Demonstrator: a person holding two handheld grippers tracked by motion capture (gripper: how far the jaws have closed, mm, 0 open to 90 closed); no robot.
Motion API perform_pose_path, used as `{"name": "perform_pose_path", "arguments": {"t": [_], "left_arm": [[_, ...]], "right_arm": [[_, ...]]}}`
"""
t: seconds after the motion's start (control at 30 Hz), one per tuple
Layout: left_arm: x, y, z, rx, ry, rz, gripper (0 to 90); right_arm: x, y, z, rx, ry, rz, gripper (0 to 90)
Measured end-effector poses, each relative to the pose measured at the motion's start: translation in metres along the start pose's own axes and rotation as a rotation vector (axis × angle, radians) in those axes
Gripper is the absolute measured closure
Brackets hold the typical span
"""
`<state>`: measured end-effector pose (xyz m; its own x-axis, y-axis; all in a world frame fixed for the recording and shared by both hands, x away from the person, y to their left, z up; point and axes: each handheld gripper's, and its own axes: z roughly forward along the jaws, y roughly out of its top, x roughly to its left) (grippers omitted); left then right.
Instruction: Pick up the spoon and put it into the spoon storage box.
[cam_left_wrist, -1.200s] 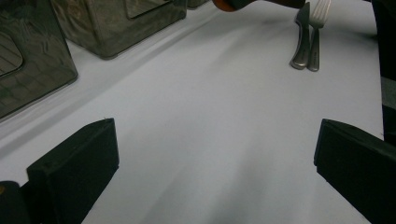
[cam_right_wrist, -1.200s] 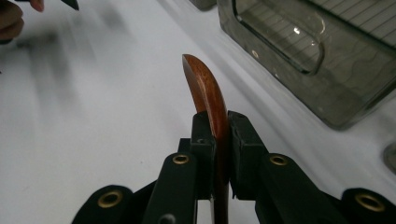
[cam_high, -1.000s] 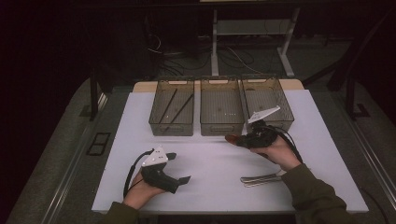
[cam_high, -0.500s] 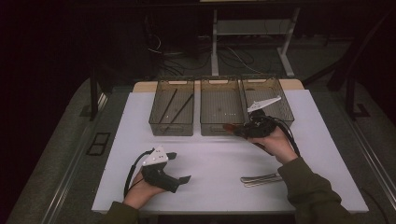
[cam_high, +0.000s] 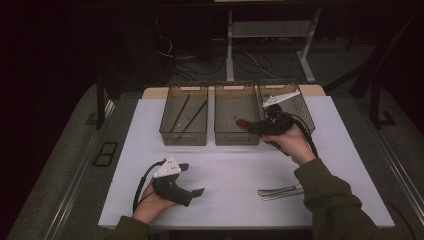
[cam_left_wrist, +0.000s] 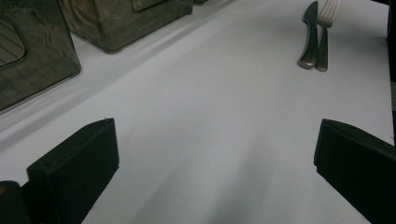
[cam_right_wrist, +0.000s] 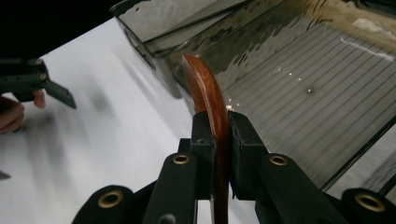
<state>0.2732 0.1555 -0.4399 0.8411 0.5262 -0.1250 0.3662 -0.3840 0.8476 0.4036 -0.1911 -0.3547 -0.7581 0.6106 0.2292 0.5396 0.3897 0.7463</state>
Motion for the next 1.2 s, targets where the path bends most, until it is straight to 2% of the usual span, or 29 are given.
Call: {"name": "perform_pose_path", "arguments": {"t": [0.37,0.67,0.8,1.2], "left_arm": [[0.0,0.0,-0.001,0.009,0.0,0.007,0.0],[-0.001,0.0,-0.001,0.004,0.001,0.011,0.0],[-0.002,0.0,-0.001,0.003,-0.004,0.01,0.0],[-0.003,0.0,-0.002,0.005,-0.008,0.024,0.0]], "right_arm": [[-0.004,0.03,0.011,-0.012,-0.028,0.02,80.5],[-0.012,0.052,0.024,-0.015,-0.053,0.037,80.5],[-0.016,0.061,0.032,-0.025,-0.063,0.057,80.5],[-0.027,0.079,0.06,-0.029,-0.072,0.064,80.4]]}}
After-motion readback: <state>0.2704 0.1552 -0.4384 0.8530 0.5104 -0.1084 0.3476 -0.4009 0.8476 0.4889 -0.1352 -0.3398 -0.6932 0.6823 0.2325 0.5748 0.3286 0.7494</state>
